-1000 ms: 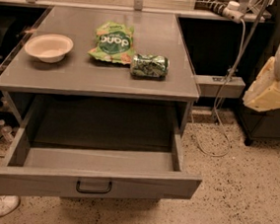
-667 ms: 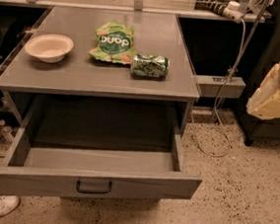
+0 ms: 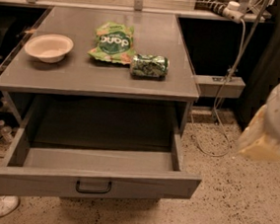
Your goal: Close top drawer
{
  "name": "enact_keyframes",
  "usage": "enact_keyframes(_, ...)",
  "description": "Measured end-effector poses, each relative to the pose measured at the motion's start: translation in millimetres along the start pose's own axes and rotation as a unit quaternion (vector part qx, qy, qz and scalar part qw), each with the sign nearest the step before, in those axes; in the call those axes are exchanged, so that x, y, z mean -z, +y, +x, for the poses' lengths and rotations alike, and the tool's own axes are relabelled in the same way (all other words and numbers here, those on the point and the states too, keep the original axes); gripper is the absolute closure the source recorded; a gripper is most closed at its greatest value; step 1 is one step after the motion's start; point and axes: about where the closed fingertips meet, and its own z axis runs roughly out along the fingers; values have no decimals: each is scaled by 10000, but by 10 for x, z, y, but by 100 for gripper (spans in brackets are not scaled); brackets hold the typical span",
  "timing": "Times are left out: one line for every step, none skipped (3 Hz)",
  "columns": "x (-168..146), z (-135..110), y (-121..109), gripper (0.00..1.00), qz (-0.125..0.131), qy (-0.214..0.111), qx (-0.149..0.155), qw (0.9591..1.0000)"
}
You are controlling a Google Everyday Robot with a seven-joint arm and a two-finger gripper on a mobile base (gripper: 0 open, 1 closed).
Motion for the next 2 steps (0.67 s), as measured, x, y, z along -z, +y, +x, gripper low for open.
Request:
enact_keyframes(-325, -32, 364, 100, -450, 29, -84, 9989)
enact_keyframes(-367, -14, 404, 100, -503, 60, -84, 9987)
